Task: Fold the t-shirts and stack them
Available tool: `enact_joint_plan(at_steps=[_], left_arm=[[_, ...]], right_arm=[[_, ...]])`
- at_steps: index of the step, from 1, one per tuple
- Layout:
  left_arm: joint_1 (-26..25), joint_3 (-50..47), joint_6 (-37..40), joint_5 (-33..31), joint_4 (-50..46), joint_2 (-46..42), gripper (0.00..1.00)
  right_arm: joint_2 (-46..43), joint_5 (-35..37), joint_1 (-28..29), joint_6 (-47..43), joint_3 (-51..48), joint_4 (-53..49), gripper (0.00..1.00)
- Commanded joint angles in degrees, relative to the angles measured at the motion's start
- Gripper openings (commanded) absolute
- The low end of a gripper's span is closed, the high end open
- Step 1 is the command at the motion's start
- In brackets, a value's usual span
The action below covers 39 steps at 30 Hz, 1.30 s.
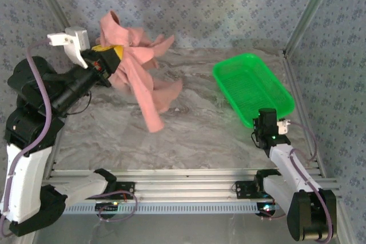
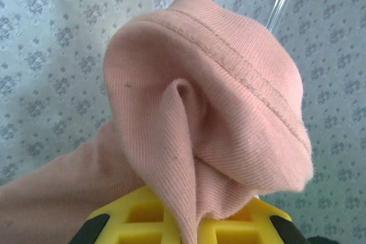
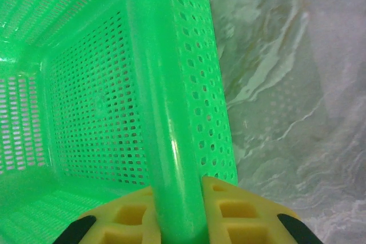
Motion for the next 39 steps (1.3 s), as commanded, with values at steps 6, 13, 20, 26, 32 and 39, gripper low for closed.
enact_joint_plan(at_steps=[6,13,20,26,32,39], left_arm=[[0.1,-9.1,2.8,-1.4,-5.4,-0.1,0.00],[0.1,-11.5,3.1,0.0,-4.8,1.3,0.00],[0.1,-13.1,2.8,1.3,-4.3,1.8,0.00],[0.1,-15.7,2.4,1.3,-3.4,1.2,0.00],[0.1,-18.1,2.3,1.3,-3.1,0.6,0.00],[0.1,-19.8,1.8,2.0,-2.4,0.8,0.00]], right_arm=[[0.3,9.6,-2.1,14.0,-0.5,-4.1,0.00],[9.0,9.0,-5.1,13.3,4.7,-2.5,0.00],[18.9,9.2,-5.9,13.4,12.4,-0.7,0.00],[25.4,8.6,-5.8,14.6,16.3,1.0,0.00],[29.4,9.1,-5.7,15.1,18.5,2.2,0.04],[36.3,7.4,-6.0,12.0,23.8,4.6,0.09]])
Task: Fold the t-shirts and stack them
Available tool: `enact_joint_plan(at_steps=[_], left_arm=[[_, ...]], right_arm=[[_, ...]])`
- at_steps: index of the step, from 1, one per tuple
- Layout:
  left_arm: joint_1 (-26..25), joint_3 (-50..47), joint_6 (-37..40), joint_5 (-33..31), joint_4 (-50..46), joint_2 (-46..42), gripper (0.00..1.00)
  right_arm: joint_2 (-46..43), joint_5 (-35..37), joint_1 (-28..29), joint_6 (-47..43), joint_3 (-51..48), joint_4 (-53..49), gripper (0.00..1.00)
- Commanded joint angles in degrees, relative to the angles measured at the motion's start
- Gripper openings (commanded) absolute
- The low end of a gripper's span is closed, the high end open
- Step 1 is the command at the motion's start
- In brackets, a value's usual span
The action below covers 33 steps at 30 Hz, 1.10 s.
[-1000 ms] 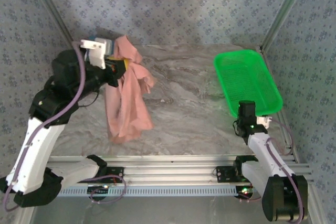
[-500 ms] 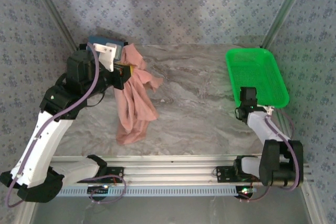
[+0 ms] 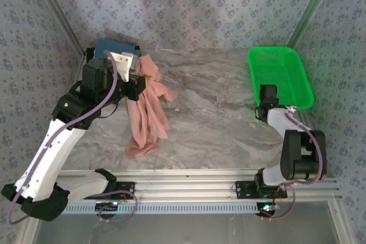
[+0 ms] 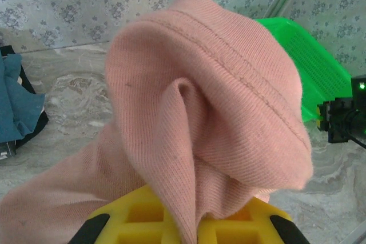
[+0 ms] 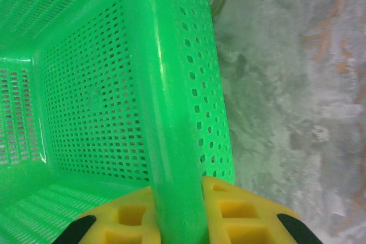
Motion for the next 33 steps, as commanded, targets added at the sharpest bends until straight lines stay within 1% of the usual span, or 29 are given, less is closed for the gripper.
enact_joint_plan(at_steps=[1,4,5,7,8,10,11,12,15,16,18,20,24,27,29,31,33], left_arm=[[0.1,-0.6,-0.4,1.5,3.8,-1.7,0.00],[0.1,-1.6,-0.8,1.5,4.1,-2.1,0.00],[0.1,-2.0,-0.8,1.5,4.1,-2.2,0.00],[0.1,-2.6,-0.7,2.0,4.1,-2.2,0.00],[0.1,-2.9,-0.6,2.3,4.3,-2.1,0.00],[0.1,-2.8,-0.5,2.6,4.2,-1.8,0.00],[0.2,-2.4,-0.3,2.7,4.2,-1.4,0.00],[0.2,-1.5,-0.1,2.8,4.0,-1.0,0.00],[0.3,1.5,-0.3,4.1,4.4,0.8,0.00],[0.3,2.6,-0.6,5.3,4.7,1.8,0.00],[0.3,4.8,-1.4,7.3,5.1,4.1,0.00],[0.3,6.6,-2.1,8.5,5.4,6.1,0.00],[0.3,10.7,-3.3,10.2,7.2,10.4,0.00],[0.3,11.5,-3.8,10.5,7.9,12.5,0.00],[0.5,11.2,-3.8,9.8,8.2,13.6,0.00],[0.7,10.6,-3.9,9.6,8.6,14.8,0.00],[0.9,9.9,-4.1,9.6,9.0,15.5,0.00]], right_arm=[[4.3,-3.0,-0.2,-0.4,3.4,0.0,0.10],[7.2,-3.1,-0.3,-0.2,5.4,0.8,0.11],[8.4,-3.4,-0.4,-0.2,6.4,0.8,0.13],[10.5,-4.7,-0.6,-1.5,8.3,1.5,0.23],[11.4,-5.7,-0.7,-2.3,9.1,2.4,0.30],[12.0,-8.5,-1.0,-4.1,9.8,4.5,0.59],[11.8,-10.4,-1.1,-5.2,9.8,5.2,0.72],[11.4,-12.5,-1.2,-7.1,9.4,7.0,0.81],[9.3,-19.9,-1.1,-13.2,7.0,12.4,0.99],[8.8,-24.4,-1.3,-16.1,5.7,14.5,1.00],[7.3,-31.4,-1.5,-17.6,3.0,19.1,1.00],[4.2,-34.3,-1.1,-20.3,0.6,21.2,1.00],[-3.7,-37.9,1.2,-29.4,0.1,16.9,1.00],[-11.9,-37.8,6.1,-39.4,0.3,10.0,1.00],[-18.0,-33.8,11.3,-46.7,-0.6,5.7,1.00],[-23.3,-31.9,15.5,-53.1,-1.4,1.2,1.00],[-27.5,-35.7,19.1,-59.0,-3.5,2.0,1.00]])
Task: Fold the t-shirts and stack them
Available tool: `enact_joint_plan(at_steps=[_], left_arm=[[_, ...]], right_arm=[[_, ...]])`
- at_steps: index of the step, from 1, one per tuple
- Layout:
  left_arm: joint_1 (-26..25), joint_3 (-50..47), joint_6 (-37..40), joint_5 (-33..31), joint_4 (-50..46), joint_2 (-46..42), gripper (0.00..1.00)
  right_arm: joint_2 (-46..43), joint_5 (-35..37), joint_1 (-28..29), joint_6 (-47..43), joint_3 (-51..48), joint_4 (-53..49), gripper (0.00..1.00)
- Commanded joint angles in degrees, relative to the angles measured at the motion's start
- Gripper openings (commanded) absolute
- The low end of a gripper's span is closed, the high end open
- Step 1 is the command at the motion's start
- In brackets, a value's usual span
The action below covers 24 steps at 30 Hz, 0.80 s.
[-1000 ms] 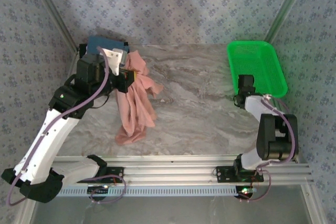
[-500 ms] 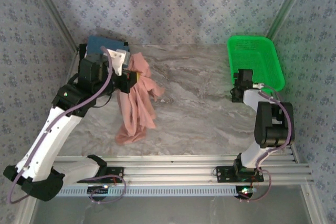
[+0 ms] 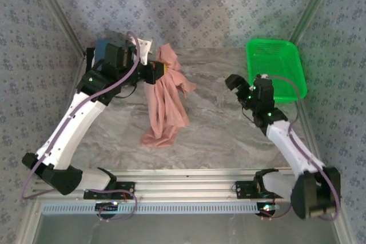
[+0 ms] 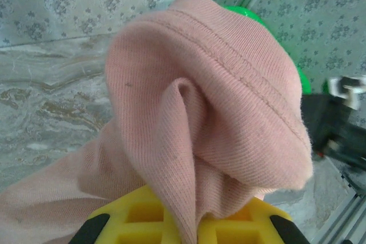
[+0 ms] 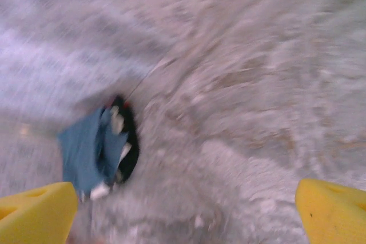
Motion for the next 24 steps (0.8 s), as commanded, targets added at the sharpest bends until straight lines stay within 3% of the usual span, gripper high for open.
enact_joint_plan(at_steps=[1,4,9,13,19,21,24], left_arm=[[0.6,0.2,-1.0,1.0,4.2,0.3,0.00],[1.1,-1.3,-1.6,0.8,5.5,0.4,0.00],[1.4,-2.8,-2.4,1.0,6.2,0.2,0.00],[1.4,-3.7,-2.7,1.3,6.2,-0.4,0.00],[2.4,-6.0,-2.6,1.3,6.0,-2.0,0.00],[2.8,-6.6,-2.7,1.7,5.9,-2.3,0.00],[4.0,-7.4,-3.3,2.3,5.9,-2.7,0.00]], right_arm=[[-5.6,-3.7,5.5,-17.5,-3.5,-5.6,1.00],[-6.4,-5.8,14.6,-26.1,-3.7,-7.4,0.99],[-1.3,-0.7,28.3,-35.5,-2.6,-5.5,0.98],[7.9,0.6,33.6,-41.3,1.3,-2.8,0.94],[16.2,-0.9,35.6,-42.8,5.2,2.1,0.88],[17.8,-0.7,35.6,-42.5,6.0,3.6,0.78],[20.4,-1.0,35.5,-42.3,8.7,3.7,0.51]])
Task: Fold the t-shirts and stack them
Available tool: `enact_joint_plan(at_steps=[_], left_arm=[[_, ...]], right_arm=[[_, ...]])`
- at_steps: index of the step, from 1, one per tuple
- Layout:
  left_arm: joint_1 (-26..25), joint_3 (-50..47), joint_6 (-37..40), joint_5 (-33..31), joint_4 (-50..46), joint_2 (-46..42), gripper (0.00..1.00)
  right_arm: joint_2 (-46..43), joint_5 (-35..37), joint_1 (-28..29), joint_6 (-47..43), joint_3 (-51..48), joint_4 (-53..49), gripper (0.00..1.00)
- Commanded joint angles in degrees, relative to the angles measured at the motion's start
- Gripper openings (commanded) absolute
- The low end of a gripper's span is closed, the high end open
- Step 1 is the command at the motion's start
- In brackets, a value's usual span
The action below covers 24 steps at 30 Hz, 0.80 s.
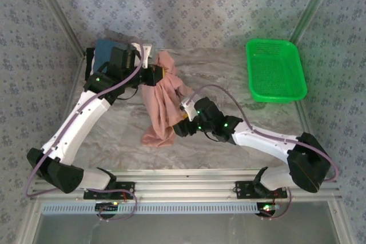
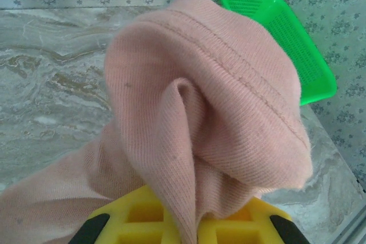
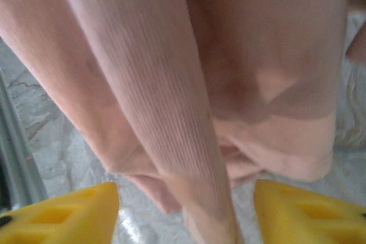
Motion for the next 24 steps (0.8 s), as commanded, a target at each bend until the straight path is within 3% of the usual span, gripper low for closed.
enact_joint_plan(at_steps=[1,5,8,13,14,17,18,21,24], left_arm=[[1.7,-0.6,-1.6,2.5,3.1,-2.9,0.00],[5.7,-3.9,-4.9,7.3,6.4,-4.3,0.00],[8.7,-6.7,-6.5,9.9,8.2,-5.7,0.00],[11.4,-10.1,-7.9,13.0,10.7,-7.5,0.02],[11.8,-10.4,-7.9,13.0,10.7,-7.9,0.08],[14.3,-12.9,-9.3,13.6,11.6,-9.4,0.43],[15.3,-14.3,-10.1,14.2,12.4,-10.0,0.50],[17.5,-18.4,-12.4,15.9,15.2,-10.7,0.54],[17.9,-22.0,-13.3,16.3,17.2,-10.5,0.50]], right_arm=[[2.6,-0.3,0.0,-1.6,4.8,2.0,0.43],[4.5,-3.3,-1.1,-1.6,8.5,-0.8,0.14],[3.1,-4.7,-2.1,-1.0,9.1,-1.7,0.00],[0.0,-5.3,-3.9,-1.0,9.1,-4.0,0.00],[-0.6,-5.1,-4.4,-1.0,9.1,-4.9,0.00],[-3.4,-5.3,-6.0,-1.2,9.1,-7.7,0.00],[-4.4,-5.6,-6.7,-1.5,9.2,-9.0,0.00],[-6.6,-8.9,-10.1,-1.9,10.0,-14.1,0.00],[-7.4,-13.9,-15.6,-0.4,10.5,-19.6,0.00]])
